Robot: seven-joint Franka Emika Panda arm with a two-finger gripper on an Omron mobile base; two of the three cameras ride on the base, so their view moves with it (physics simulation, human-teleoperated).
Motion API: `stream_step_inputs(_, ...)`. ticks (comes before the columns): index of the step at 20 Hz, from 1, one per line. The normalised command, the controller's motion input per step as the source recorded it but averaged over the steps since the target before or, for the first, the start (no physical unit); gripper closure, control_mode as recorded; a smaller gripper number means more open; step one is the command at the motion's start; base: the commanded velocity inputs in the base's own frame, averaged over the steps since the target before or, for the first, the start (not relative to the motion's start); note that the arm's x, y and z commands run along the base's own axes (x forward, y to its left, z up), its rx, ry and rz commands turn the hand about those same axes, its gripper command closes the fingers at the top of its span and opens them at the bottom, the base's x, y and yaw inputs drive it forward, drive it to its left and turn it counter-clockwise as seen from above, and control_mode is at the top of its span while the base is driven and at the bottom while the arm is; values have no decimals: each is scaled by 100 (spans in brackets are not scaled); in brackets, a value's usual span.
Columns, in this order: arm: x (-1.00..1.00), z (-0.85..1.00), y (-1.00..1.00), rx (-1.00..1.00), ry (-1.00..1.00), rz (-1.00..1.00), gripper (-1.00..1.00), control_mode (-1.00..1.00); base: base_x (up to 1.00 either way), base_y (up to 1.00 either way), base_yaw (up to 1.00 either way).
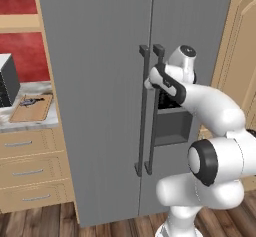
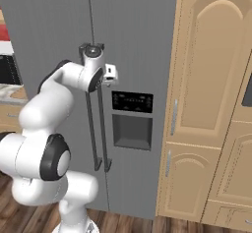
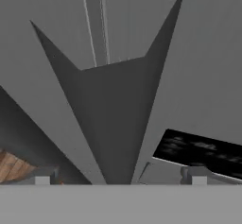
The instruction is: Retrieve a lemon from the fridge and place it on the cutting board with the fish.
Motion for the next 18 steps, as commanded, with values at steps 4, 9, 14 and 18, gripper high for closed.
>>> stream_step_inputs(4,6,-5,1,0,-13,0,-100,-100,0,0,0)
stream_step_inputs(9,32,0,0,0,-11,0,-100,-100,0,0,0)
stream_step_inputs(14,20,0,0,0,-8,0,100,-100,0,0,0)
stream_step_inputs(18,0,0,0,0,-1,0,100,-100,0,0,0)
